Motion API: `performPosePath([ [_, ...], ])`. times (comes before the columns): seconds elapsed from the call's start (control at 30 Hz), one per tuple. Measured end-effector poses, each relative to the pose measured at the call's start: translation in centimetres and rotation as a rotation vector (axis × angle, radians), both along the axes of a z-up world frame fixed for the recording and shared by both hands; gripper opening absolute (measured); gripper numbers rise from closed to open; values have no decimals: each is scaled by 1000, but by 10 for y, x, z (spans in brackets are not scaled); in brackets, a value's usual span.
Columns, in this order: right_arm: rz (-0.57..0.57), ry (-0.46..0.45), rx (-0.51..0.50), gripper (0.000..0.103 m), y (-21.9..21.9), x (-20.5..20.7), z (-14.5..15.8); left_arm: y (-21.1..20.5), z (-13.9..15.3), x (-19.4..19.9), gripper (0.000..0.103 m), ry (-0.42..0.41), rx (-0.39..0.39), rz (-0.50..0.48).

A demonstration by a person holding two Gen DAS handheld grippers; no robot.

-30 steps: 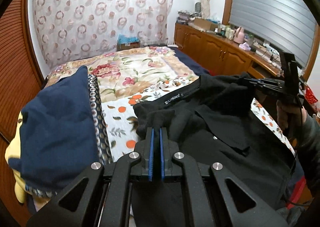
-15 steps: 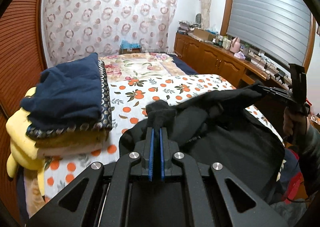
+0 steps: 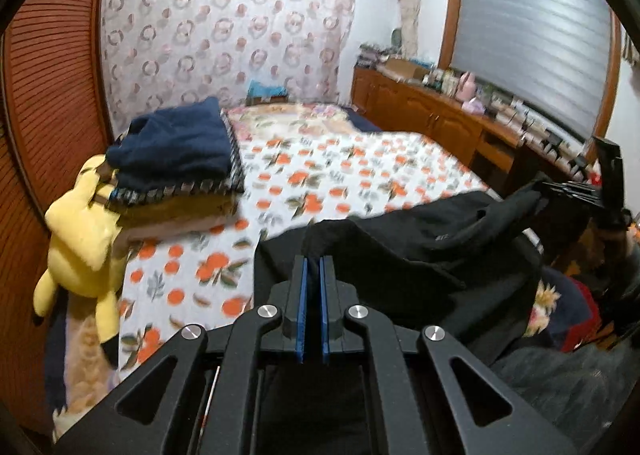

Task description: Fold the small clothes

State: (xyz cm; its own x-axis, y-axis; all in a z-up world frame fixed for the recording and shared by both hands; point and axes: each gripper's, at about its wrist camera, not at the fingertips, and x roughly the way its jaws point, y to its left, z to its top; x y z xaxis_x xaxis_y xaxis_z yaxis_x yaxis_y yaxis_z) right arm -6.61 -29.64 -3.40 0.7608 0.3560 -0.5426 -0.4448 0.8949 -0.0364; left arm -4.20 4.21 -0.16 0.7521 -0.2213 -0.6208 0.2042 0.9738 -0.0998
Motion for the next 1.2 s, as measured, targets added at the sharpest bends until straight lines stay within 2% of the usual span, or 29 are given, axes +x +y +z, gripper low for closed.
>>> performPosePath([
  [0.13, 3, 96, -48, 5, 2, 2, -26, 10, -23, 4, 9, 57, -12, 32],
  [0.2, -20, 103, -67, 6, 3, 6, -28, 14, -28, 5, 10, 68, -14, 45],
  [0.23, -34, 99, -65, 9, 1, 8, -25, 15, -28, 6, 11, 67, -15, 46],
  [0.27, -49, 82, -61, 18, 0, 9, -20, 15, -27, 3, 15, 63, -16, 46],
  [0.3, -65, 54, -53, 27, -2, 8, -13, 15, -26, 3, 23, 58, -14, 48],
  [0.33, -73, 31, -40, 30, -3, 6, -7, 15, -24, 3, 29, 49, -14, 50],
  [0.37, -76, 17, -25, 33, -4, 6, -1, 15, -21, 2, 41, 43, -15, 49],
  [0.47, -92, -20, -10, 45, -6, 6, 12, 15, -14, 5, 48, 27, -5, 46],
  [0.57, -90, -47, -4, 55, -3, 12, 20, 14, -12, 14, 83, 18, 8, 47],
  [0.7, -79, -38, 24, 67, -1, 34, 11, 14, -16, 35, 83, 32, -8, 35],
  [0.83, -84, 7, 15, 68, 4, 69, -14, 14, -24, 60, 83, 48, 1, 39],
  [1.03, -108, 69, 9, 68, 7, 107, -34, 16, -43, 98, 83, 93, 37, 64],
  [1.2, -103, 109, -10, 68, 12, 115, -38, 20, -65, 119, 83, 150, 47, 82],
])
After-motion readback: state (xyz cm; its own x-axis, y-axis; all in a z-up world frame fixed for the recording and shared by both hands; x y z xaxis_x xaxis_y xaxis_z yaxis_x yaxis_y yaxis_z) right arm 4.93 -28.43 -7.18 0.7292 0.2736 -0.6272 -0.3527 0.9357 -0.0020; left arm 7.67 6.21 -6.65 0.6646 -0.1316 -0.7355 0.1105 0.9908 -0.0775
